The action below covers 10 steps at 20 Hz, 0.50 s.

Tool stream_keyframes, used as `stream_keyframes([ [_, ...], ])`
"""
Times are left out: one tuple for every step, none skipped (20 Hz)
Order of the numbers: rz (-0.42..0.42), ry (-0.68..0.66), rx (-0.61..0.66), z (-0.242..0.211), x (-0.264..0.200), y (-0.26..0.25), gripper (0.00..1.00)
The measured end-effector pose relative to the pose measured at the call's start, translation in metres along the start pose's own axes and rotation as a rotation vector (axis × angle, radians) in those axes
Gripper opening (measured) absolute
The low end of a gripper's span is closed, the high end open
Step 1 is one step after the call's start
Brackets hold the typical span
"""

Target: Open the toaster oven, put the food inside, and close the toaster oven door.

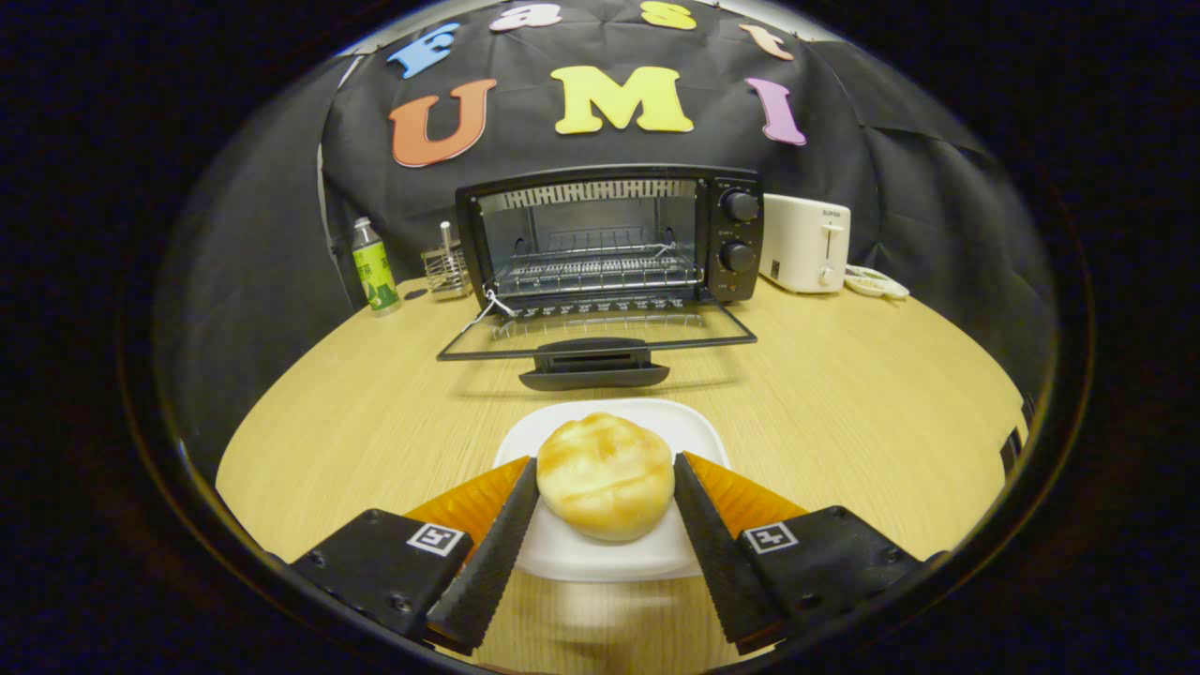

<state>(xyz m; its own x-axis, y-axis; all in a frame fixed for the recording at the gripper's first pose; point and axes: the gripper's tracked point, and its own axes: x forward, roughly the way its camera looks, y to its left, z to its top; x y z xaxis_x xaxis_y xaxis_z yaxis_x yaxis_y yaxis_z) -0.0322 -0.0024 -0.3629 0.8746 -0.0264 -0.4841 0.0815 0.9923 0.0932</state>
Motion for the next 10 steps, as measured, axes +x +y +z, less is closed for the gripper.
stream_keyframes([
  [0.01,-0.006,0.017,0.001,-0.002,-0.001,0.92],
  [0.015,-0.008,0.038,0.001,-0.002,-0.003,0.9],
  [0.024,-0.03,0.06,0.005,-0.004,-0.005,0.88],
  [0.035,-0.058,0.079,0.011,-0.005,-0.006,0.88],
  [0.055,-0.077,0.101,0.016,-0.008,-0.007,0.88],
  [0.091,-0.093,0.136,0.02,-0.009,-0.003,0.88],
  [0.137,-0.092,0.178,0.023,-0.011,0.001,0.88],
  [0.183,-0.092,0.228,0.027,-0.012,0.004,0.88],
  [0.227,-0.093,0.285,0.031,-0.013,0.006,0.88],
  [0.27,-0.1,0.343,0.038,-0.013,0.008,0.88],
])
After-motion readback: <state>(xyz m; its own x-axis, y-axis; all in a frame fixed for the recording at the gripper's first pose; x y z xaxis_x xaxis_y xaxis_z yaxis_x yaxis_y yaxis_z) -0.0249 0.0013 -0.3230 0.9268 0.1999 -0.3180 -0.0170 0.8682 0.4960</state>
